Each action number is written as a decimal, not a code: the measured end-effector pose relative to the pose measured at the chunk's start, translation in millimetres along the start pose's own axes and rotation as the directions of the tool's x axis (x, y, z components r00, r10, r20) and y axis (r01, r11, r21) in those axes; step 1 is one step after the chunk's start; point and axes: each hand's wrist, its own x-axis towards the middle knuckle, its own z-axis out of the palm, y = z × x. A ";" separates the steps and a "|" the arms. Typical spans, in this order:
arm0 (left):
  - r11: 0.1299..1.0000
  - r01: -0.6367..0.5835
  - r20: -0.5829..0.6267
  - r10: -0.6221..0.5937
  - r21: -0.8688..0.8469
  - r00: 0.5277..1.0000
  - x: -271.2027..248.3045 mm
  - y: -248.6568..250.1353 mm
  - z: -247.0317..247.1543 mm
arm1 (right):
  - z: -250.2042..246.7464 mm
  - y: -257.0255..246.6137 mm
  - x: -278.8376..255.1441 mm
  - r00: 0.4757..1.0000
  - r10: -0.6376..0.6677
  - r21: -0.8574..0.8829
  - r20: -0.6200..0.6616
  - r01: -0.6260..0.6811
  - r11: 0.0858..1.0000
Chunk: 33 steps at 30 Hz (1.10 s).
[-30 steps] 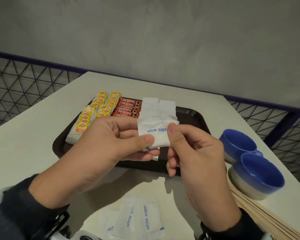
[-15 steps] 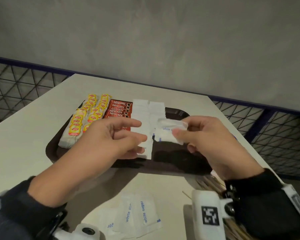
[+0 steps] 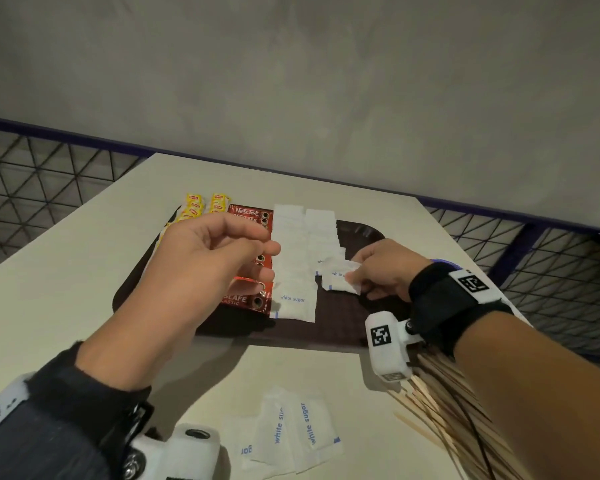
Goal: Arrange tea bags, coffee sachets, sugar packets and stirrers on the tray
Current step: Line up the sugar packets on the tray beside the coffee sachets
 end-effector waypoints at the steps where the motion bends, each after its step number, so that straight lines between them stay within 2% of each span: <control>1: 1.000 -0.004 -0.006 0.004 -0.008 1.000 0.1 0.4 -0.6 | 1.5 -1.0 1.3 1.000 0.002 0.013 -0.003 -0.002 1.000; 4: 1.000 -0.019 -0.016 0.018 -0.008 1.000 0.4 1.7 -2.0 | 6.1 -3.7 2.9 1.000 -0.022 0.014 -0.018 0.023 1.000; 14: 0.999 -0.047 -0.031 0.048 0.017 0.998 1.2 1.2 -3.2 | 14.4 -11.2 -2.7 0.990 -0.136 -0.271 0.046 0.143 0.952; 20: 0.999 -0.046 -0.022 0.046 0.024 0.999 0.6 1.2 -1.9 | 15.5 -15.9 1.9 0.980 -0.199 -0.344 0.024 0.195 0.918; 29: 0.998 -0.054 -0.057 0.055 0.011 0.997 1.6 4.2 -5.0 | 16.0 -13.4 4.9 0.970 -0.241 -0.325 -0.004 0.227 0.918; 33: 0.998 -0.057 -0.055 0.058 0.023 0.997 0.8 3.6 -4.9 | 17.7 -13.7 4.1 0.978 -0.207 -0.331 0.015 0.200 0.922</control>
